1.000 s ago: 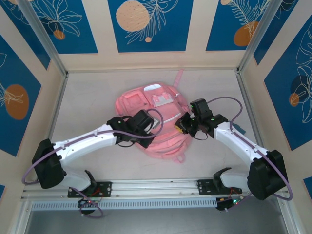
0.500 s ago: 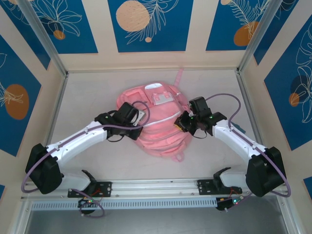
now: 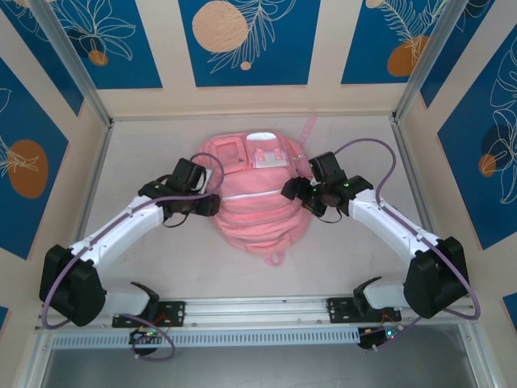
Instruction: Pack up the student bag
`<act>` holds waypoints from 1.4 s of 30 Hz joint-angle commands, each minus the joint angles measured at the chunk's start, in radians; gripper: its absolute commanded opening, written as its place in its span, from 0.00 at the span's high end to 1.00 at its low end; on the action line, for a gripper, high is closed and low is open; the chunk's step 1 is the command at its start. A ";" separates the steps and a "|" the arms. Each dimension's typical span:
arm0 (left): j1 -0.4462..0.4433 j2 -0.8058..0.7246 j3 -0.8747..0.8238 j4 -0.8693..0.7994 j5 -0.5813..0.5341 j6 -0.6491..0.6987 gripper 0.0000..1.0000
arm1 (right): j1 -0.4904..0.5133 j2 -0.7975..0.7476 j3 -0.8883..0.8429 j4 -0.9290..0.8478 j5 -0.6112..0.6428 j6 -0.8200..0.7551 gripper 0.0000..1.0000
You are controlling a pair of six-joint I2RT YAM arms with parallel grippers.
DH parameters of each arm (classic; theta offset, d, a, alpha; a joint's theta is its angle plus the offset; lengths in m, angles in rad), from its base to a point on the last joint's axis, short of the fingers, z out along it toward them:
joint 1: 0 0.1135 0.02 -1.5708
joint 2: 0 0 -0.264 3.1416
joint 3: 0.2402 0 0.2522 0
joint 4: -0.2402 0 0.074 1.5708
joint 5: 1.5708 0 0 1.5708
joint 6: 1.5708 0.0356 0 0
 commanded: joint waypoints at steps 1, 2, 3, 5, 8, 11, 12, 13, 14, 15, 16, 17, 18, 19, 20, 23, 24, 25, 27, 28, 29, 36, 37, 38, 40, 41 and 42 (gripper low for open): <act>0.026 -0.059 0.018 -0.081 -0.019 -0.053 0.31 | -0.027 -0.057 0.029 -0.139 0.257 -0.090 0.18; 0.033 -0.067 0.020 -0.095 -0.015 -0.060 0.27 | -0.052 -0.063 0.021 -0.154 0.310 -0.097 0.17; 0.040 -0.073 0.022 -0.102 -0.010 -0.065 0.23 | -0.083 -0.065 0.016 -0.167 0.334 -0.105 0.17; 0.051 -0.090 0.025 -0.112 0.001 -0.076 0.17 | -0.170 -0.060 -0.004 -0.175 0.364 -0.122 0.16; 0.062 -0.113 0.025 -0.111 0.002 -0.078 0.10 | -0.314 -0.039 -0.032 -0.163 0.366 -0.153 0.15; 0.072 -0.128 0.025 -0.106 -0.012 -0.098 0.04 | -0.460 -0.013 -0.049 -0.125 0.313 -0.182 0.14; 0.075 -0.129 0.024 -0.102 -0.004 -0.102 0.02 | -0.508 -0.002 -0.051 -0.110 0.289 -0.187 0.14; 0.078 -0.129 0.021 -0.093 0.005 -0.111 0.01 | -0.554 0.008 -0.052 -0.090 0.261 -0.188 0.14; 0.080 -0.128 0.017 -0.083 0.014 -0.121 0.00 | -0.596 0.021 -0.053 -0.071 0.235 -0.188 0.14; 0.081 -0.126 0.014 -0.074 0.024 -0.126 0.00 | -0.628 0.036 -0.050 -0.057 0.216 -0.188 0.14; 0.085 -0.122 0.011 -0.065 0.029 -0.133 0.00 | -0.664 0.057 -0.043 -0.048 0.198 -0.188 0.14; 0.088 -0.119 0.010 -0.060 0.032 -0.142 0.00 | -0.698 0.077 -0.032 -0.046 0.188 -0.190 0.14; 0.088 -0.117 0.009 -0.056 0.035 -0.146 0.00 | -0.718 0.096 -0.024 -0.043 0.181 -0.194 0.14; 0.089 -0.115 0.010 -0.054 0.039 -0.149 0.00 | -0.744 0.119 -0.015 -0.040 0.173 -0.200 0.14; 0.092 -0.115 0.007 -0.050 0.043 -0.151 0.00 | -0.766 0.142 -0.006 -0.037 0.164 -0.207 0.14; 0.094 -0.120 -0.001 -0.041 0.052 -0.155 0.00 | -0.809 0.205 0.014 -0.036 0.152 -0.227 0.14; 0.094 -0.123 -0.005 -0.039 0.056 -0.154 0.00 | -0.816 0.220 0.018 -0.037 0.151 -0.231 0.14; 0.094 -0.124 -0.008 -0.037 0.058 -0.155 0.00 | -0.822 0.238 0.020 -0.035 0.148 -0.238 0.14; 0.097 -0.126 -0.010 -0.039 0.061 -0.155 0.00 | -0.829 0.268 0.022 -0.033 0.151 -0.251 0.14; 0.097 -0.125 -0.010 -0.040 0.063 -0.154 0.00 | -0.831 0.282 0.020 -0.030 0.149 -0.257 0.13; 0.098 -0.126 -0.010 -0.041 0.064 -0.154 0.00 | -0.834 0.296 0.022 -0.028 0.143 -0.263 0.13; 0.100 -0.135 -0.018 -0.037 0.075 -0.149 0.00 | -0.824 0.386 0.046 -0.032 0.102 -0.307 0.13; 0.100 -0.134 -0.019 -0.036 0.078 -0.149 0.00 | -0.818 0.395 0.048 -0.034 0.108 -0.311 0.13; 0.101 -0.134 -0.019 -0.035 0.081 -0.150 0.00 | -0.812 0.404 0.049 -0.035 0.107 -0.315 0.13; 0.101 -0.131 -0.021 -0.035 0.084 -0.150 0.00 | -0.795 0.418 0.052 -0.035 0.097 -0.323 0.13; 0.101 -0.129 -0.021 -0.035 0.085 -0.150 0.00 | -0.785 0.427 0.055 -0.036 0.088 -0.330 0.13; 0.101 -0.129 -0.021 -0.035 0.085 -0.149 0.00 | -0.772 0.434 0.058 -0.039 0.081 -0.335 0.13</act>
